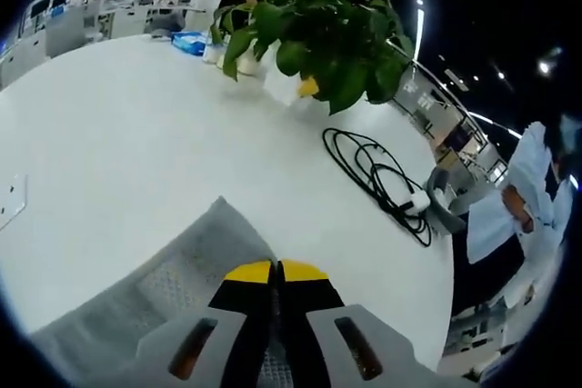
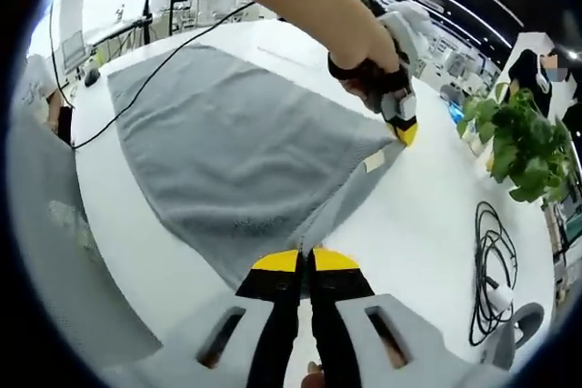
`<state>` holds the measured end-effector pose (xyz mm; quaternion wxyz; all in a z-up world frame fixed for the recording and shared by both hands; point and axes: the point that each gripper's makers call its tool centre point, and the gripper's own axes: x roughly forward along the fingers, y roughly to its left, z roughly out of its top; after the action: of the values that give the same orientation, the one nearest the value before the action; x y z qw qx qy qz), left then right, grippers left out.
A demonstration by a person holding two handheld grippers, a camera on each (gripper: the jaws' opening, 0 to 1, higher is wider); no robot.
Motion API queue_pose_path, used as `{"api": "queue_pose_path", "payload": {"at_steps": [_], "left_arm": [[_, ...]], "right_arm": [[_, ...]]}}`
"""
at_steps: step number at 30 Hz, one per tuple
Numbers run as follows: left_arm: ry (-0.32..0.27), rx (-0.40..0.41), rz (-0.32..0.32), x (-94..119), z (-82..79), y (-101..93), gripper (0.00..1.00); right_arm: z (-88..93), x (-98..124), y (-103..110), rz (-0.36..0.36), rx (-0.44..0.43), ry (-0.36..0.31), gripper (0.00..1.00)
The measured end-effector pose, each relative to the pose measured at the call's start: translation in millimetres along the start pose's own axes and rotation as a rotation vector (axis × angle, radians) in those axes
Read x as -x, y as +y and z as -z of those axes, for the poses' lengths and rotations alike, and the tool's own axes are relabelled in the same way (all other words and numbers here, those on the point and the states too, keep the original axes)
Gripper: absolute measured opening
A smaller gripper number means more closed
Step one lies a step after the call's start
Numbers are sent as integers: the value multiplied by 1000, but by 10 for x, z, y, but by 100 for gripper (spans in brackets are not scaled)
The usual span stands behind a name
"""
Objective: Fold the towel on the table until its edges align and the towel forms a compact rectangular stack.
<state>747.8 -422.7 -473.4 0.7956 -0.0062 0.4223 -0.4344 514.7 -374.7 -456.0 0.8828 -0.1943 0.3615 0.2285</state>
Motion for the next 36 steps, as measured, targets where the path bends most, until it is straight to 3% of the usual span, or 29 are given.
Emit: {"api": "queue_pose_path", "payload": {"at_steps": [7,14,25,36], "left_arm": [[-7,-19,15,152,-64,-28,1],[-25,-49,19,376,-155,-29,1],[-73,-80,1,847,-244,62,1],[-123,-72,-20,1234,-318,198,1]], "right_arm": [[-179,92,31,-25,-107,-65,0],[-460,188,131,-53,-129,-131,0],[-899,259,480,-119,-77,-201,0],[-1160,359,591,-125,-33,-233,0]]}}
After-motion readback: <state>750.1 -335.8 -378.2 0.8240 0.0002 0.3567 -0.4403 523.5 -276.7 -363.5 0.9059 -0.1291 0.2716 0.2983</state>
